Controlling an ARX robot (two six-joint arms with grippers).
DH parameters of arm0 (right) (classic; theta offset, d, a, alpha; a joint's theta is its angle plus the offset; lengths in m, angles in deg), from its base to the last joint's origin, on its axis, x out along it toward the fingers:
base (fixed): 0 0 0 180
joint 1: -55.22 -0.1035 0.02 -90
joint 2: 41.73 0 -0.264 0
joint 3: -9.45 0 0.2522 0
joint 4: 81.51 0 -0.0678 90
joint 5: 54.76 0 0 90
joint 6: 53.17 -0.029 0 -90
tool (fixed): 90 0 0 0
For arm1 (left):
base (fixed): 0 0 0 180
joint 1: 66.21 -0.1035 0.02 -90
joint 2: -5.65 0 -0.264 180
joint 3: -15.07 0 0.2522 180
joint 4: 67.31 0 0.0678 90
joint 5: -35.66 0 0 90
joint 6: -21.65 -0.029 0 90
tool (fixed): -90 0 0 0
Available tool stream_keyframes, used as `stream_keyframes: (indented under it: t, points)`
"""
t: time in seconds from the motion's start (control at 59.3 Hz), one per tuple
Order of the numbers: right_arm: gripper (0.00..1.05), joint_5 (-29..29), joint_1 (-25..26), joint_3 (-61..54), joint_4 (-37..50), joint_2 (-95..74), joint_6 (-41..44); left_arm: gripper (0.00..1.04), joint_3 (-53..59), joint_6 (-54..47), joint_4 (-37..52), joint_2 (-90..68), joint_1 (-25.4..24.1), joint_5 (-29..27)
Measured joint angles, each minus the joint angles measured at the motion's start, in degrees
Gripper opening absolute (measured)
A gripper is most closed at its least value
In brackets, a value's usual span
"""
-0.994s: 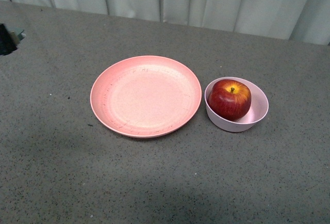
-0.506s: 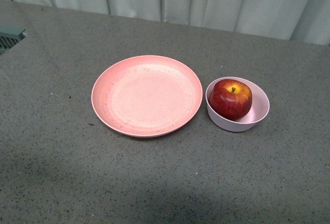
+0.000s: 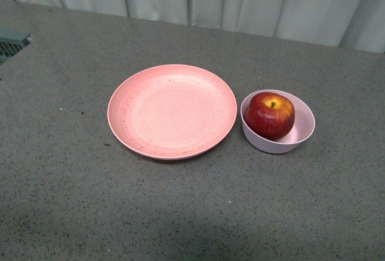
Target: Move apple from plate to bowl
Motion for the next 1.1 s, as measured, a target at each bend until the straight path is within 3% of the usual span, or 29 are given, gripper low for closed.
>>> stream_keyframes:
  t: [0.826, 0.927, 1.096]
  points:
    - [0.95, 0.00, 0.00, 0.00, 0.00, 0.00, 0.00, 0.04, 0.02, 0.00, -16.48, 16.79, 0.00, 0.00]
    - [0.95, 0.02, 0.00, 0.00, 0.00, 0.00, 0.02, 0.04, 0.00, -0.04, -25.46, 23.85, 0.00, 0.11]
    - [0.95, 0.02, 0.00, 0.00, 0.00, 0.00, 0.00, 0.04, 0.00, -0.09, -26.56, 26.45, 0.00, 0.09]
